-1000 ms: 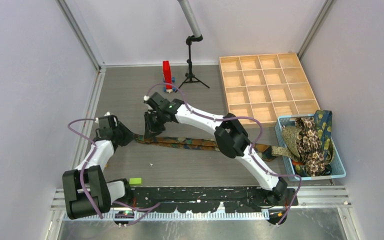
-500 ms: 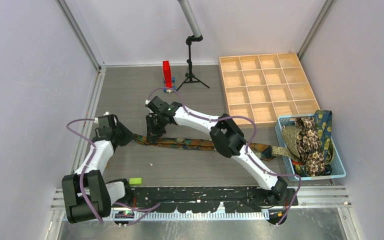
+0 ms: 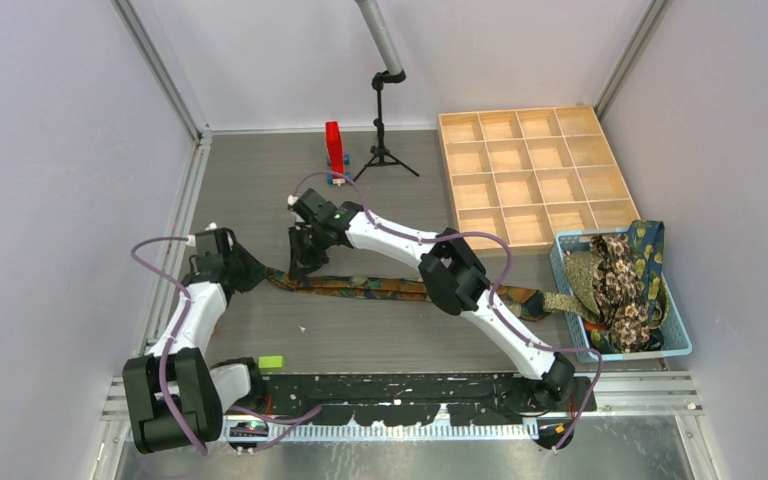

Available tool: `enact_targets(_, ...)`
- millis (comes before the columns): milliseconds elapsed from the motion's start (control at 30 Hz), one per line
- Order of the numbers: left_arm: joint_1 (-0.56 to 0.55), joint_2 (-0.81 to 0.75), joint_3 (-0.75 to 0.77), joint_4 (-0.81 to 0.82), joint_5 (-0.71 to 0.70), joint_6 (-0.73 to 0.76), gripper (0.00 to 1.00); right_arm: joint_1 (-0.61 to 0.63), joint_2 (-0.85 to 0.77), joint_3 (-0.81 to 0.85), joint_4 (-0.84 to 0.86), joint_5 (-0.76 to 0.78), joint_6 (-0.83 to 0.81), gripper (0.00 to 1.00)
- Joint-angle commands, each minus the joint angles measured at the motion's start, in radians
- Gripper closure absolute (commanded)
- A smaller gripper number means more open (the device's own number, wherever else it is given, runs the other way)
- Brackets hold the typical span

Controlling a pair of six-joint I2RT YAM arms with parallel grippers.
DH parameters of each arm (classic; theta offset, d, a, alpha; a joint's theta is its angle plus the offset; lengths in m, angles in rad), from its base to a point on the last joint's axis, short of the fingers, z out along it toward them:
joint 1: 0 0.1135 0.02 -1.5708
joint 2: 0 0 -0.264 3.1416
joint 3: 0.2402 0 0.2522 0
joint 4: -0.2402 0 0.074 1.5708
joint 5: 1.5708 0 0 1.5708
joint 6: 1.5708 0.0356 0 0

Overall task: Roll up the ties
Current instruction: Roll the tie at the center of the board.

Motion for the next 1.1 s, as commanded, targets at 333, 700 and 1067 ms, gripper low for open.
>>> enact_targets(333, -0.03, -0.032, 0.072, -0.042, -0.045, -0.033, 0.91, 0.003, 0.027, 0.063, 0.044, -0.039, 0.035, 0.85)
enact_targets(700, -0.065, -0.04, 0.082, -0.05, -0.08, -0.042, 0.91, 0.001, 0.052, 0.114, 0.055, -0.051, 0.056, 0.85)
enact_targets(1067, -0.115, -0.053, 0.069, -0.036, -0.148, -0.037, 0.92, -0.023, -0.098, -0.072, 0.07, -0.022, 0.008, 0.86)
